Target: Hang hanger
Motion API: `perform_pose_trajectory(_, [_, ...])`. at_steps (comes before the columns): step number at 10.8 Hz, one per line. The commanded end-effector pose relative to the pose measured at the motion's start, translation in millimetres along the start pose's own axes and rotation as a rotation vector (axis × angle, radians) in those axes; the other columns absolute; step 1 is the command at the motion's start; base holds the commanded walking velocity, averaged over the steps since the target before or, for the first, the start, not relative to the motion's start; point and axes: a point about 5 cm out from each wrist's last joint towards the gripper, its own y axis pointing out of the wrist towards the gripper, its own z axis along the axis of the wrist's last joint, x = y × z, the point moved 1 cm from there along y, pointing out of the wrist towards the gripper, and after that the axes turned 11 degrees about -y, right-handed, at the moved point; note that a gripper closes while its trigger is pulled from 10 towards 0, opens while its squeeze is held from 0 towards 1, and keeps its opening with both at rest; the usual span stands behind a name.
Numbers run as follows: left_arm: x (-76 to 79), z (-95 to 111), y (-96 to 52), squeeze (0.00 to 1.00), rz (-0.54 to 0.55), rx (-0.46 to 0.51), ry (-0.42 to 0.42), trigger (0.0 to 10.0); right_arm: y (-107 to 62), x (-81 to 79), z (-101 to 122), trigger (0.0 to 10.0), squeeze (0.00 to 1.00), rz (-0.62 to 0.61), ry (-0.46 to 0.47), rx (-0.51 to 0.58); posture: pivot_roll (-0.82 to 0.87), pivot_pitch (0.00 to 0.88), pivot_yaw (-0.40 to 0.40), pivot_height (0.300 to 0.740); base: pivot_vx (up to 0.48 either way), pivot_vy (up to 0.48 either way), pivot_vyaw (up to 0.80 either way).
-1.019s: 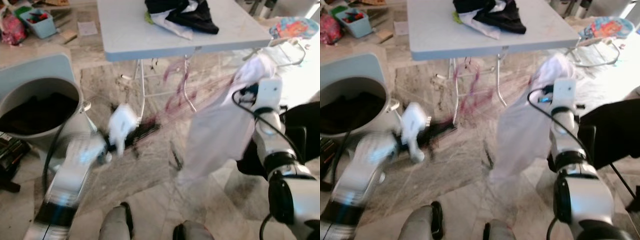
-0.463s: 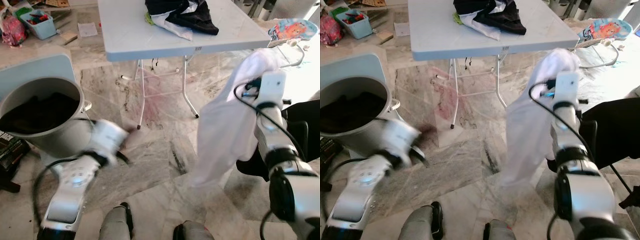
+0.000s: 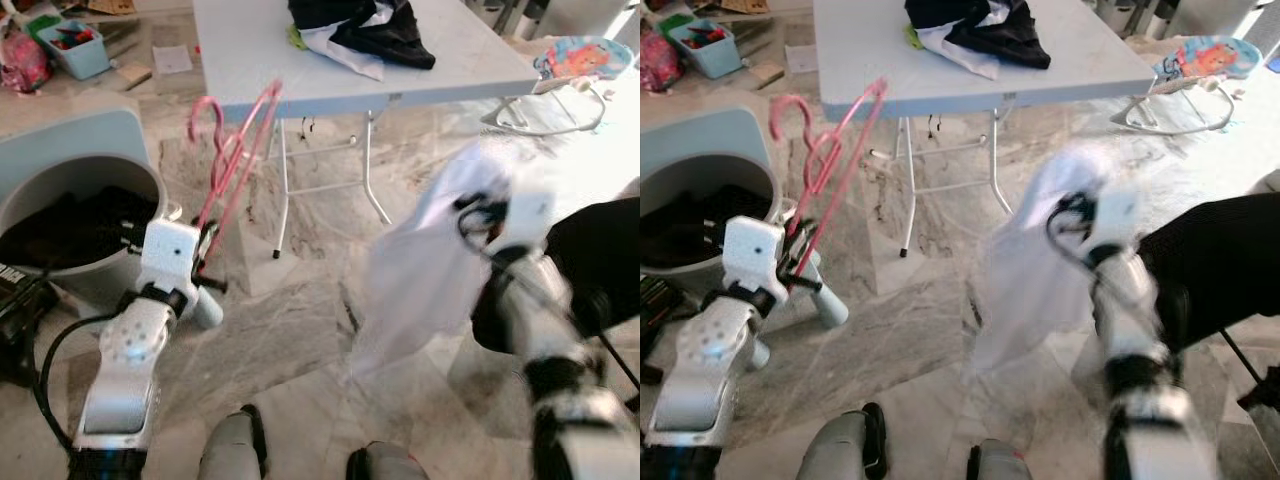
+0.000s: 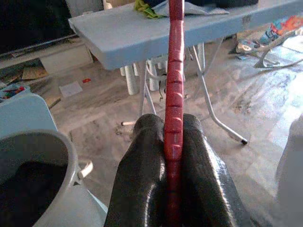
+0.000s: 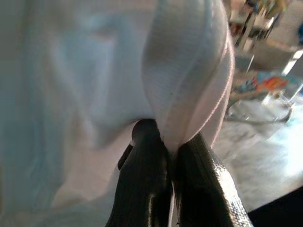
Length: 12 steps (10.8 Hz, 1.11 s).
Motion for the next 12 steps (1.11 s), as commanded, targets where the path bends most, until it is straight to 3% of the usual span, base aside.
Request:
perform_pose_trajectory(1, [-2.5, 0.9, -2.7, 0.0, 0.026, 0.019, -0.024, 10.0, -6.4, -1.3, 13.2, 0.0, 0.0, -0.029, 0.027, 0.07, -0.04, 0.111, -0.046, 0.74, 0.0, 0.0, 0.0])
perform_pose_trajectory(3, [3.2, 0.1, -9.4, 0.0, 0.051, 0.042, -0.086, 10.0, -38.0, -15.6, 2.7, 0.0, 0.0, -0.049, 0.052, 0.044, -0.04, 0.104, -0.048, 0.74, 0.0, 0.0, 0.0])
perform_pose_trajectory(4, [7.1, 5.0, -9.2, 0.0, 0.039, 0.074, -0.096, 10.0, -46.9, -23.6, 7.9, 0.0, 0.0, -0.032, 0.036, 0.061, -0.04, 0.099, -0.048, 0.74, 0.0, 0.0, 0.0])
perform_pose_trajectory(8, [13.1, 23.0, -1.4, 0.0, 0.026, 0.144, -0.101, 10.0, -28.1, -17.0, 56.6, 0.0, 0.0, -0.019, -0.012, 0.196, -0.05, 0.11, -0.068, 0.74, 0.198, 0.0, 0.0])
perform_pose_trajectory(12, [15.1, 28.4, 4.1, 0.0, 0.025, 0.163, -0.101, 10.0, -24.9, -21.0, 62.0, 0.0, 0.0, 0.012, -0.016, 0.198, -0.05, 0.11, -0.068, 0.74, 0.305, 0.0, 0.0])
